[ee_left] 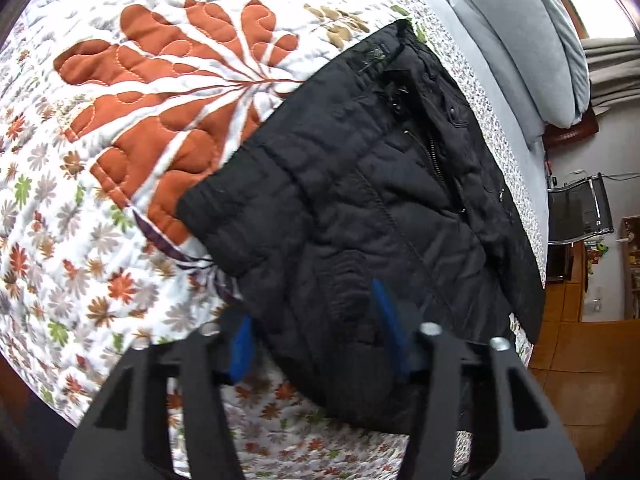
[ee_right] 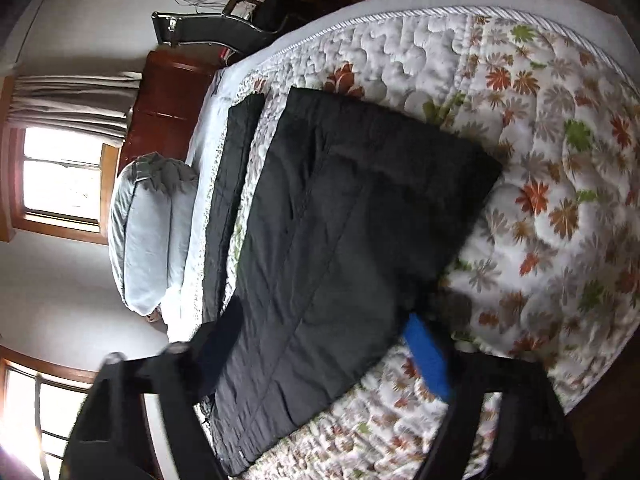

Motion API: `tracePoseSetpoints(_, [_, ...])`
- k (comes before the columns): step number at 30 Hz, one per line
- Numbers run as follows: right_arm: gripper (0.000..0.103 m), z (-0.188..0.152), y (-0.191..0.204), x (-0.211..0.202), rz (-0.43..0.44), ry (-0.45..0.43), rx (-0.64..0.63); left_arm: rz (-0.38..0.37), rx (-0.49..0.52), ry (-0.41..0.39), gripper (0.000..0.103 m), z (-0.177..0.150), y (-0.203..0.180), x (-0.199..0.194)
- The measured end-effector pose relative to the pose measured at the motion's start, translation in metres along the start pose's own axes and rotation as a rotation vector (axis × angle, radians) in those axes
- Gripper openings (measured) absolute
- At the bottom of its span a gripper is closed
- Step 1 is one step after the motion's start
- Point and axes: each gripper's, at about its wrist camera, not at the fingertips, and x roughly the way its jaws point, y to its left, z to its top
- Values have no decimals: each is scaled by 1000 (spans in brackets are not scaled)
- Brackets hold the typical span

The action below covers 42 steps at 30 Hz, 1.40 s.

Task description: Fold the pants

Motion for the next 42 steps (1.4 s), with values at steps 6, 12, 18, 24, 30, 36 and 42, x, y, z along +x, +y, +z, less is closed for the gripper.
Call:
tracePoseSetpoints(6, [18,3,-9,-1,32,-30,6,-54,10,-12,10,3,3,-6])
tracePoseSetpoints(12, [8,-3,-14,-15,13,-54,-34,-79,-26,-26,6,-1,7,-17])
tracePoseSetpoints(18, [7,-18,-1,-35,-27,-29,-91,-66,-48,15,6,-4,13,-42])
tracePoseSetpoints(24, [6,-46,-6,-33,-98,40,-146,-60,-115,36,6,-10,56,-51])
tracePoseSetpoints(30, [14,-54,-15,-16,-155,83,-185,-50,-77,55,15,-10,68,-47])
tracePoseSetpoints(36, [82,-61,26,-77,-394,-104,-338,75,47,-8,100,-25,53,-79])
tracePoseSetpoints(42, [81,-72,72,-38,-416,25,-568,90,155,-113,100,-4,20,-121])
